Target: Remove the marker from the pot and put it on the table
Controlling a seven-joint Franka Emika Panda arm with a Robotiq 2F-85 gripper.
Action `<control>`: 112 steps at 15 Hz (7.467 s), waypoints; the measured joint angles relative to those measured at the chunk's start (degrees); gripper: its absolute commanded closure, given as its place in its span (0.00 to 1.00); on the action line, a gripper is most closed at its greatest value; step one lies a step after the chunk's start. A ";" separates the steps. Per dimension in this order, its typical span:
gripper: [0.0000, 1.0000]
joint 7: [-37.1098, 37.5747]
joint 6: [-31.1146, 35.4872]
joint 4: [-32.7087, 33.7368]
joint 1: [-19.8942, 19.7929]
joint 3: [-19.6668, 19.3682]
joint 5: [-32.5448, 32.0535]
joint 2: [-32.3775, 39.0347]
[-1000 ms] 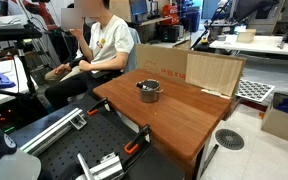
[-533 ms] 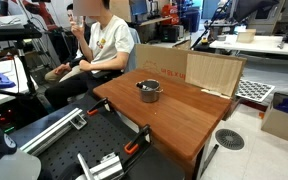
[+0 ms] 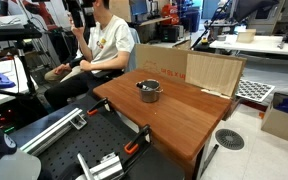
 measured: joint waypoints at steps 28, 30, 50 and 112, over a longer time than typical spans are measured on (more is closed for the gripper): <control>0.00 9.24 19.63 26.02 -0.69 -3.99 3.46 60.17; 0.00 10.54 18.06 28.35 0.01 -3.98 2.46 62.67; 0.96 14.13 7.89 37.49 2.34 -4.09 -1.18 70.19; 0.13 22.60 9.79 51.25 -0.86 -14.14 -4.85 84.84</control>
